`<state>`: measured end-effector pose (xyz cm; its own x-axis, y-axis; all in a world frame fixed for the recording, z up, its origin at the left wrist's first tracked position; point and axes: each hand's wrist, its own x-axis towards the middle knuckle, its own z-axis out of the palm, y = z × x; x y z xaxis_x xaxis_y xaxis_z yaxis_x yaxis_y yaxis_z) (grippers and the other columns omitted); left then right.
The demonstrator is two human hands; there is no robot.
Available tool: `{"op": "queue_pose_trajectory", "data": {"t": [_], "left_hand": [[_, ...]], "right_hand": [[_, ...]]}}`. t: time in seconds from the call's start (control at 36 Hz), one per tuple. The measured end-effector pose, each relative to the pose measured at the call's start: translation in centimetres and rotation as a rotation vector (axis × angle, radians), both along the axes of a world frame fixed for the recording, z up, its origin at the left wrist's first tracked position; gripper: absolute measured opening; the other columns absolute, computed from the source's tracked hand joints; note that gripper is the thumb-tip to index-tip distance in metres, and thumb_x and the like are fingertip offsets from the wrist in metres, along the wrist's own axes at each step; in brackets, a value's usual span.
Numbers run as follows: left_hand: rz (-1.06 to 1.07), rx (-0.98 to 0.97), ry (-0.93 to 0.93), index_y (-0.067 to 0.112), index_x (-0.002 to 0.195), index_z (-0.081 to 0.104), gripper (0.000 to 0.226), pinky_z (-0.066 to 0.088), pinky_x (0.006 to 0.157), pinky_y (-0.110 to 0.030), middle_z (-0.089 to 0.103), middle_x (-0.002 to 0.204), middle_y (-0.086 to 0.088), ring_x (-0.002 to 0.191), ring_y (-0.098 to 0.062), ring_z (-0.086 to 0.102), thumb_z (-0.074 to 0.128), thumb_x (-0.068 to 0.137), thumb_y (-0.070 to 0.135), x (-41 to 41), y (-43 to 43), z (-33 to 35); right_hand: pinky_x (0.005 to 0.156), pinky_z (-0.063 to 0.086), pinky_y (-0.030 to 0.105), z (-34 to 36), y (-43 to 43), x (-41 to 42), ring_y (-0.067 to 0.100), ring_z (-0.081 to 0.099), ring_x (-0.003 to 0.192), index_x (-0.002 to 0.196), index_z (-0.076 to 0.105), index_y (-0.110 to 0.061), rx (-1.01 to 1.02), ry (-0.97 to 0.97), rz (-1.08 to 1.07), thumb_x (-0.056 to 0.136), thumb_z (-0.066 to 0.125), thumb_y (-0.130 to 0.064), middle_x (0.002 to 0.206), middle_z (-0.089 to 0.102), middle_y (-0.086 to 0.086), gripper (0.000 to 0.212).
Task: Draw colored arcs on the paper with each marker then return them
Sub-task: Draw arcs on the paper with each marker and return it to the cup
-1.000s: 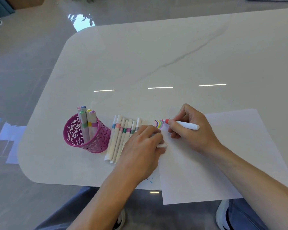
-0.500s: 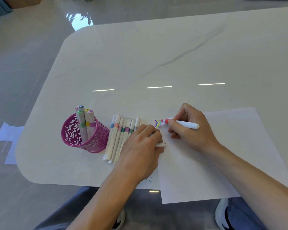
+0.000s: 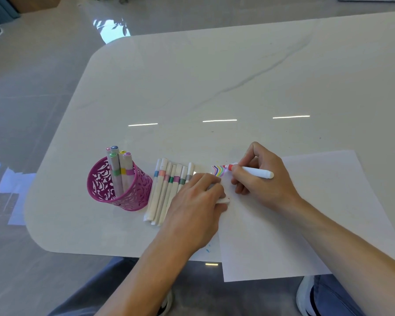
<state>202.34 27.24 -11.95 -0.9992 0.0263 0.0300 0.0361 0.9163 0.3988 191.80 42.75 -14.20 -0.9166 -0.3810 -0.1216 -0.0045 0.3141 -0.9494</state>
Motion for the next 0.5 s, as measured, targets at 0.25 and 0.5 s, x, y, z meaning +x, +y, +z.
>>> {"op": "queue_pose_trajectory", "data": {"t": [0.25,0.5], "left_hand": [[0.005,0.008,0.002,0.013,0.096,0.071,0.013,0.047,0.086,-0.029,0.063,0.117,0.005,0.113,-0.017,0.054,0.073,0.087,0.022,-0.04,0.07,0.1],[0.01,0.009,0.005,0.014,0.097,0.07,0.013,0.048,0.087,-0.031,0.063,0.116,0.006,0.113,-0.016,0.052,0.073,0.088,0.023,-0.06,0.09,0.07]], "right_hand": [[0.049,0.055,0.028,0.0,-0.05,-0.05,0.024,0.073,0.052,0.077,0.051,-0.017,-0.026,-0.016,-0.015,0.082,0.069,-0.018,0.064,0.074,0.005,0.018],[0.045,0.052,0.027,-0.13,-0.04,-0.15,0.026,0.07,0.05,0.077,0.05,-0.014,-0.024,-0.022,-0.033,0.084,0.071,-0.014,0.062,0.073,0.008,0.022]]}}
